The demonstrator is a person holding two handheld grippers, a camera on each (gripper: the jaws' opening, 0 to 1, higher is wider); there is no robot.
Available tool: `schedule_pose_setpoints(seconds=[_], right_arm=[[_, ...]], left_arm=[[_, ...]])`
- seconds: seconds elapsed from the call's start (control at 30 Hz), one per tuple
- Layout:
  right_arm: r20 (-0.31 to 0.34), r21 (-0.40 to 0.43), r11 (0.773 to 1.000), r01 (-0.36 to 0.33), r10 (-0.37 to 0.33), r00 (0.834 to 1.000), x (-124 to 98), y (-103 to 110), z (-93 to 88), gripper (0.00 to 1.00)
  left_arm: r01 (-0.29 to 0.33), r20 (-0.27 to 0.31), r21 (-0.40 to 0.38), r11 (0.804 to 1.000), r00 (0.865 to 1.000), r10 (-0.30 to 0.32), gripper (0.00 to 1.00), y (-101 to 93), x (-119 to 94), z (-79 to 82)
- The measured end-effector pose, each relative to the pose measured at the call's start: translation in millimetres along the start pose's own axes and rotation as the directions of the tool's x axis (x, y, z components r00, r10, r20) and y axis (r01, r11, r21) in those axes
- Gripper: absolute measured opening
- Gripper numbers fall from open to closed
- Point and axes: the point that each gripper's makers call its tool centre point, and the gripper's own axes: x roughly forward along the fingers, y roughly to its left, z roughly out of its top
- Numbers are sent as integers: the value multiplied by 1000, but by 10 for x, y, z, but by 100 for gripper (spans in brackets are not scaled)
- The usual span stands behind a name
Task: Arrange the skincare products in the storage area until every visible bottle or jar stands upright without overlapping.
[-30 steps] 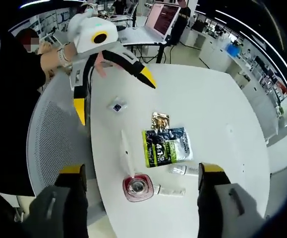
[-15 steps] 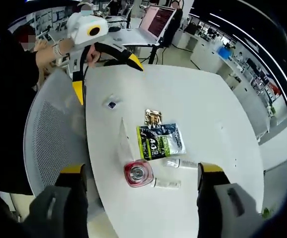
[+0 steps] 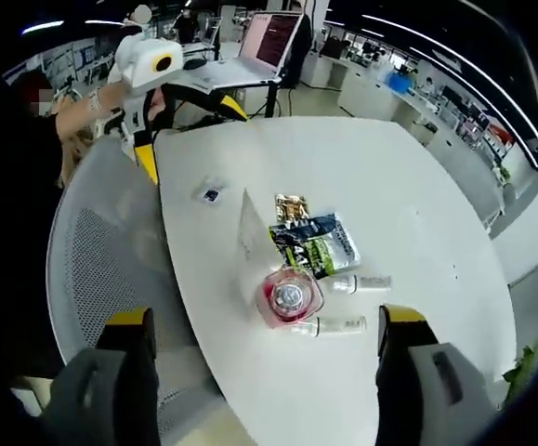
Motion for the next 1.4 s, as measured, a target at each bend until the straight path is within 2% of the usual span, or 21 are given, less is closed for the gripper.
schedule_pose_setpoints(seconds=[0.1,0.3,0.43,0.57,0.97,1.07,1.17,1.23,1.4], right_arm=[[52,62,998,17,-20,998,-17,-4,25,99],[66,100,994,46,-53,996,-17,-17,-4,99],[94,121,992,35,-47,994,-3,-16,-32,99],[75,143,989,36,-47,996,23,-25,-102,99],[72,195,980,33,-48,996,-3,-20,-127,99],[71,202,979,38,-53,996,-14,-15,-110,99],[72,210,977,29,-45,996,-22,5,-96,99],[65,212,977,28,-43,997,-22,9,-102,99],[50,206,978,14,-24,998,-41,-7,-120,99]], left_arm=[[-4,-23,1,1000,1000,4,97,7,0,-89],[2,-45,-32,999,999,-3,96,26,37,-183],[11,-50,-31,999,999,-13,96,6,53,-196],[19,-62,-29,999,998,-21,97,2,74,-224],[38,-110,-51,998,993,-44,97,-29,71,-330],[65,-105,-75,995,992,-73,97,-60,58,-314],[57,-115,-87,995,991,-67,97,-36,63,-309],[88,-126,-86,992,987,-98,97,-84,61,-317],[84,-141,-66,994,986,-93,97,-100,111,-281]])
